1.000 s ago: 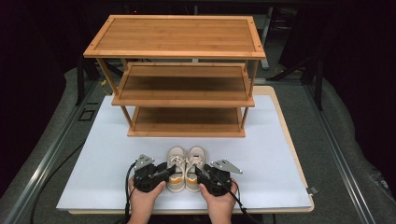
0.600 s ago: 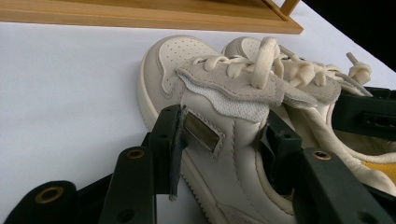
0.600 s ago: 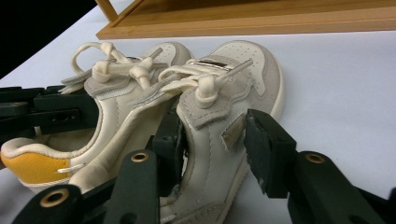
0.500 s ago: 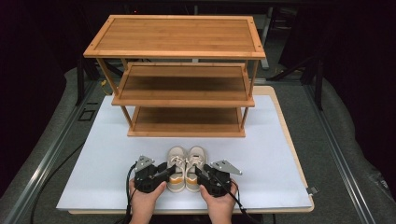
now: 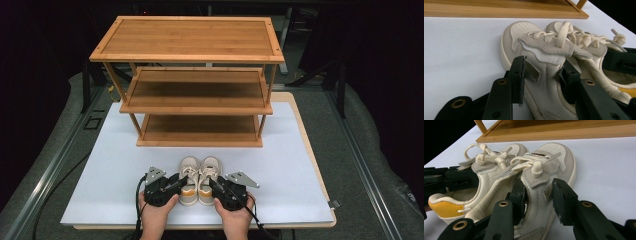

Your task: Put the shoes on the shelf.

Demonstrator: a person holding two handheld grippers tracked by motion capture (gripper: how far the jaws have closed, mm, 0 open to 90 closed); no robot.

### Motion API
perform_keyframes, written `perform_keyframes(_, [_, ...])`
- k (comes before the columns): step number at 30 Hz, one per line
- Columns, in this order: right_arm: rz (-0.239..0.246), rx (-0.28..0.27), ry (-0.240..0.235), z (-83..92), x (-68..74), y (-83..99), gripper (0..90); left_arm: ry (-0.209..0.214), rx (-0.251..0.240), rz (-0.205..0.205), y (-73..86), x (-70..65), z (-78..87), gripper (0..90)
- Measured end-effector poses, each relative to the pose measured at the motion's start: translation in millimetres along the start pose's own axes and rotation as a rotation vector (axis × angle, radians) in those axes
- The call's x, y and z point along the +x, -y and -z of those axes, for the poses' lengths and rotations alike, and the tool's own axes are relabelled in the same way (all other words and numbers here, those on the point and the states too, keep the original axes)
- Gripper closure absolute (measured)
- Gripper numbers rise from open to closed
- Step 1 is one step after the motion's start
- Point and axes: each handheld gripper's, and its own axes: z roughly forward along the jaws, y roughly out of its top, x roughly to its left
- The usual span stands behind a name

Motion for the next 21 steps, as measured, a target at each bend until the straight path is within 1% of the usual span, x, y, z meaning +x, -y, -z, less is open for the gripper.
perform_keyframes(2, [0.0,0.01,-0.015,1.1,-0.5,-0.2,64.3,0.001,0.0,0.001,-0.1,0.2,0.0,61.9])
perform_keyframes(4, [-0.002,0.002,-0.003,0.6,-0.2,0.0,64.5,0.002,0.0,0.002,-0.2,0.4,0.1,62.1])
perform_keyframes(7, [-0.008,0.004,0.0,1.0,-0.1,0.2,64.8,0.003,-0.002,0.006,-0.5,1.3,-0.4,62.3])
perform_keyframes(8, [-0.011,0.004,-0.008,0.8,-0.2,0.1,64.9,0.004,-0.002,0.006,-1.0,1.7,-0.8,62.4])
perform_keyframes(9, [-0.011,0.003,-0.006,0.4,-0.1,-0.2,65.0,0.005,0.001,0.008,-1.7,2.4,-0.9,62.4])
perform_keyframes(10, [-0.016,-0.003,0.008,-0.5,0.4,-0.4,65.2,0.006,0.002,0.01,-2.5,3.2,-1.0,62.4])
perform_keyframes(12, [-0.025,-0.008,-0.001,-1.5,-0.6,-0.8,65.7,0.005,-0.003,0.013,-3.7,3.6,-1.0,62.5])
perform_keyframes(14, [-0.028,0.001,-0.007,-1.0,-0.7,-1.8,66.1,0.002,-0.006,0.006,-6.2,3.5,-0.4,62.5])
perform_keyframes(15, [-0.031,-0.01,-0.005,-2.0,-0.2,-2.2,66.2,0.002,-0.007,0.006,-7.9,3.6,-0.1,62.5])
perform_keyframes(16, [-0.028,-0.002,0.003,-1.5,0.0,-3.5,66.2,0.001,-0.006,0.004,-8.9,3.7,0.1,62.5])
perform_keyframes(17, [-0.031,-0.006,-0.01,-1.6,-0.1,-4.0,66.3,0.001,-0.009,0.004,-9.9,3.5,0.2,62.5])
perform_keyframes(18, [-0.027,-0.013,-0.004,-1.8,0.4,-5.0,66.2,0.0,-0.01,0.002,-10.8,3.3,0.4,62.5])
perform_keyframes(21, [-0.019,-0.006,-0.007,-0.4,1.2,-8.7,66.3,0.002,-0.012,0.002,-13.1,3.3,1.1,62.5])
